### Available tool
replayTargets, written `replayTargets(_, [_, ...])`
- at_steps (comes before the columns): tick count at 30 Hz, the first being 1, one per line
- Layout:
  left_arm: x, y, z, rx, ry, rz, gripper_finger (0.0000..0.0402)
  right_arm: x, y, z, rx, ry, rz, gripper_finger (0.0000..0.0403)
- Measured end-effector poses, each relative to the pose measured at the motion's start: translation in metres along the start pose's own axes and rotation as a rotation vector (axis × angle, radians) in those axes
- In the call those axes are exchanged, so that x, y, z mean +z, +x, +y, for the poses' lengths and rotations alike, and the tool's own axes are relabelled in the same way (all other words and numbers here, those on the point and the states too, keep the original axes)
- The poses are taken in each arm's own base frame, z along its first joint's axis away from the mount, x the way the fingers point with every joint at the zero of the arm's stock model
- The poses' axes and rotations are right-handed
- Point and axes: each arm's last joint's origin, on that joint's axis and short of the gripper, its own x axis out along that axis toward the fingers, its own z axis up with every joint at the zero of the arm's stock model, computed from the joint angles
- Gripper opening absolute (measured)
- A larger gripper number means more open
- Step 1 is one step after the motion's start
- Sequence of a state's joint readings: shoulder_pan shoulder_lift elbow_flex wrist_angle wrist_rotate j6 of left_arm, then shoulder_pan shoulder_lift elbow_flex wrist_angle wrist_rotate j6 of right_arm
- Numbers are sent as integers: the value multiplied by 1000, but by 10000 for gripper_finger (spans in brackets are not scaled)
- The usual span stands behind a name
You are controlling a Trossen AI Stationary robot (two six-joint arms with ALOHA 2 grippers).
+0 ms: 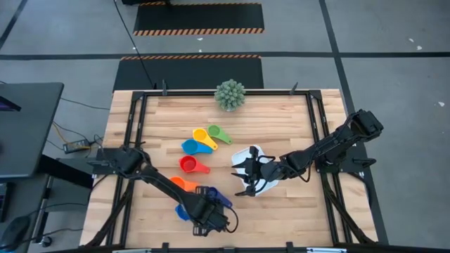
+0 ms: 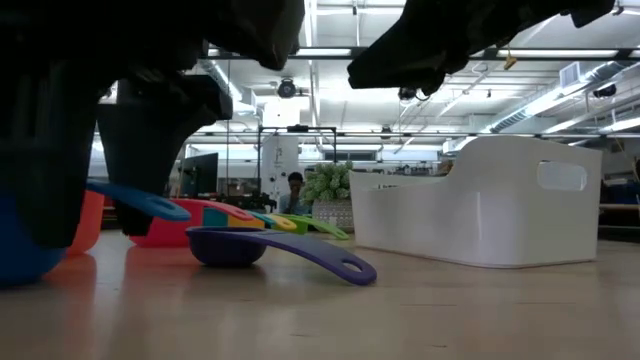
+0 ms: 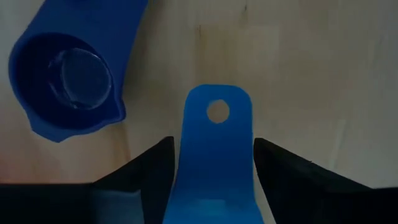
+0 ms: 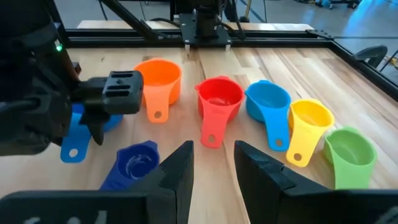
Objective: Nest measuring cups in basket
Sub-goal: Stack the blue measuring cup on top of the orange measuring cup
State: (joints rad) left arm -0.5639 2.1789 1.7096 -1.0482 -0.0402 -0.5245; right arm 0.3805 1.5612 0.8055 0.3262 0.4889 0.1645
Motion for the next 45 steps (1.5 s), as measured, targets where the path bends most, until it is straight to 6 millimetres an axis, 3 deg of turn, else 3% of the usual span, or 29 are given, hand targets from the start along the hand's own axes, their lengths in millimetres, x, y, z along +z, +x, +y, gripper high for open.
replayTargets(6, [2, 18, 1, 17, 30, 45, 197, 0, 0, 0, 4, 2, -2, 123])
replayTargets(15, [0, 17, 3, 28, 33, 66, 167, 1, 0, 0, 5, 6, -8, 123])
replayTargets(25, [-2, 17, 3, 26, 45, 86, 160, 1, 0, 0, 6, 7, -13, 123])
replayTargets(39, [9, -18, 1, 66, 68, 38, 160, 1, 0, 1, 14, 5, -12, 123])
replayTargets(45, [11, -21, -1, 68, 71, 13, 160, 1, 0, 2, 20, 7, -12, 123])
